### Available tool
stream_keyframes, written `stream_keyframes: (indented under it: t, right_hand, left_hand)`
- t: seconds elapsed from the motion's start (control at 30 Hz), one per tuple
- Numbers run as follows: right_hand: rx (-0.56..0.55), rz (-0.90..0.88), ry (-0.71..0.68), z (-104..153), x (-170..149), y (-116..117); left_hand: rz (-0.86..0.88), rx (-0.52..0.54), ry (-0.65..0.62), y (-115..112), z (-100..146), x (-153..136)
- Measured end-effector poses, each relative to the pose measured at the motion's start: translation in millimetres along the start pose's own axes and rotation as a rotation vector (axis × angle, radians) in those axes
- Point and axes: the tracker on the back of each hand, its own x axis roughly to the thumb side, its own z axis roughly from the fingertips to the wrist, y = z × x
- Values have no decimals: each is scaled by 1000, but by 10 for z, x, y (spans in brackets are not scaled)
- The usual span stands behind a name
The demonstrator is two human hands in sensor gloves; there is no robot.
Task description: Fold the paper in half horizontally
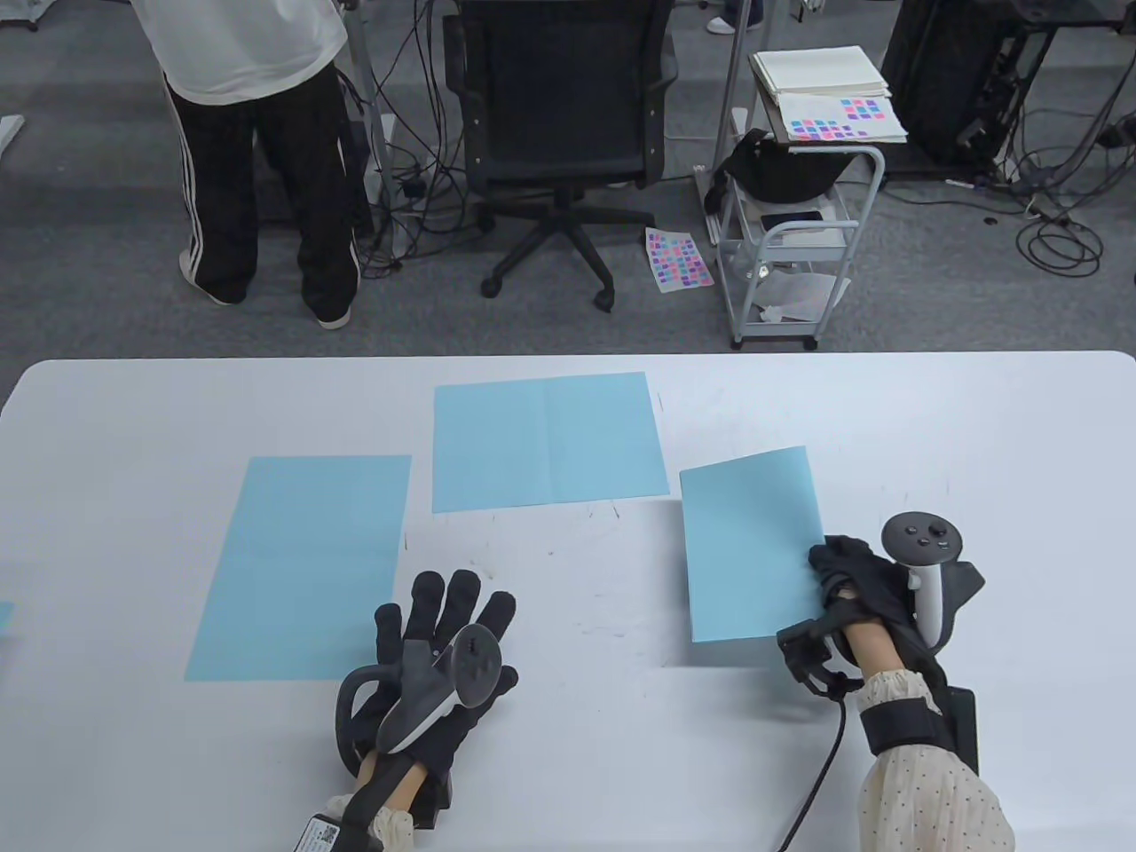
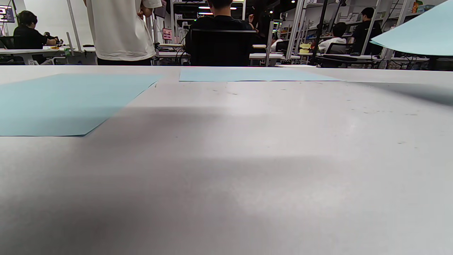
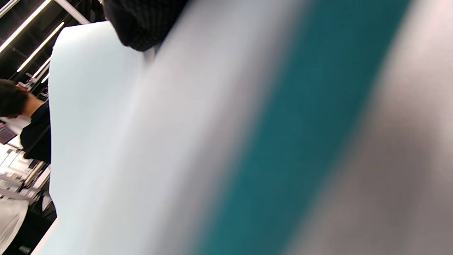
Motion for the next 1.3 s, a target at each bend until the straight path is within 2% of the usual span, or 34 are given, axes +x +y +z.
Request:
stream_keyframes:
  t: [0.33, 0.6, 0.73, 0.83, 0.93, 1.0, 1.17, 1.27, 1.3]
  right_hand:
    - [-165, 168, 117, -292, -170, -160]
    - [-238, 352, 175, -402, -239, -143]
    - [-205, 451, 184, -333, -153, -85]
    - [-85, 494, 134, -206, 132, 22]
    - [-63, 467, 9, -30, 507, 211]
    - [-23, 477, -81, 102, 801, 414]
    - [92, 499, -241, 357, 1405, 1058]
    - [139, 525, -297, 407, 1640, 1418]
    - [165, 540, -317, 405, 1739, 1604]
  left_hand:
    - [1, 9, 12, 33, 1, -71]
    - [-8, 25, 17, 60, 20, -97]
    - [-13, 25, 18, 61, 22, -105]
    - [-15, 18, 13, 62, 23, -106]
    - [-12, 11, 7, 61, 23, -103]
    - [-6, 4, -2, 64, 26, -105]
    - [10, -5, -5, 70, 32, -112]
    - [17, -17, -7, 64, 32, -118]
    - [21, -22, -7, 62, 30, -122]
